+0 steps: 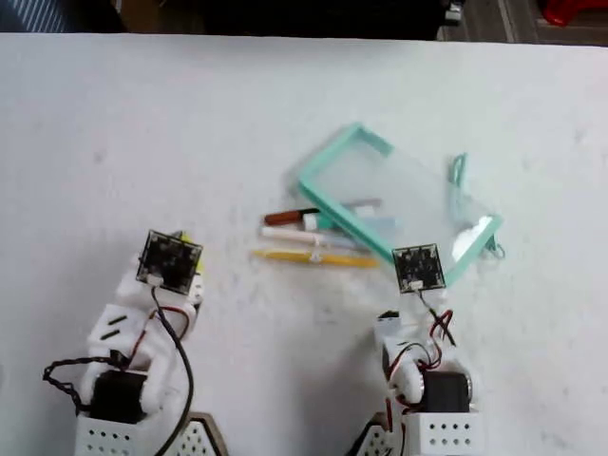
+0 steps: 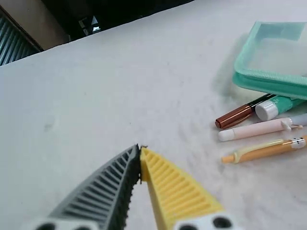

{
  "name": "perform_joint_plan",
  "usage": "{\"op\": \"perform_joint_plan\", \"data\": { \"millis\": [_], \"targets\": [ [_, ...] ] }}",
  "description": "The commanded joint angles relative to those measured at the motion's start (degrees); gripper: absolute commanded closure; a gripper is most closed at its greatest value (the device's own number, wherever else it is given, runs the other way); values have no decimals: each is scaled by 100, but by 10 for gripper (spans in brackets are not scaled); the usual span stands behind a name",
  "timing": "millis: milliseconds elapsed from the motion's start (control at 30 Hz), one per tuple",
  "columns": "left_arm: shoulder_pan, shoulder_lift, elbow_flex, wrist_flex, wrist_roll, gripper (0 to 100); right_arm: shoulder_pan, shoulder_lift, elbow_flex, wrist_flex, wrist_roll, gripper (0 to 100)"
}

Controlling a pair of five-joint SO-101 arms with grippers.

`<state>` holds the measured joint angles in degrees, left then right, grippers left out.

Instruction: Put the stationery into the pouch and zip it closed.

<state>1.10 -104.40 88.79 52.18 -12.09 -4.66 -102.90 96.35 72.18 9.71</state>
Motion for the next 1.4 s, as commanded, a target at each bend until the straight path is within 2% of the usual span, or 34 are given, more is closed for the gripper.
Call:
{"op": "perform_joint_plan", "data": {
  "millis": [0,267,467,567,633,700,800,900,1200,1367],
  "targets": [
    [-40,-57,-35,0,53,976,-22,-22,53,48,-35,981],
    [-40,-57,-18,-18,53,976,-22,-31,53,-251,-9,977],
    [-40,-57,79,-149,53,976,-22,-40,53,-2387,26,976],
    [-40,-57,79,-149,53,976,-13,-31,53,-3495,633,934],
    [-40,-57,79,-141,53,976,-22,-22,53,-3890,1160,885],
    [-40,-57,79,-141,53,976,-171,-22,53,-4189,1371,855],
    [-40,-57,79,-141,53,976,-444,-22,53,-3987,1108,882],
    [-40,-57,79,-141,53,976,-409,-22,53,-3442,756,904],
    [-13,-57,79,-149,53,976,66,-22,53,-3125,677,823],
    [-13,-57,176,-193,53,976,514,-31,53,-3152,677,840]
  ]
}}
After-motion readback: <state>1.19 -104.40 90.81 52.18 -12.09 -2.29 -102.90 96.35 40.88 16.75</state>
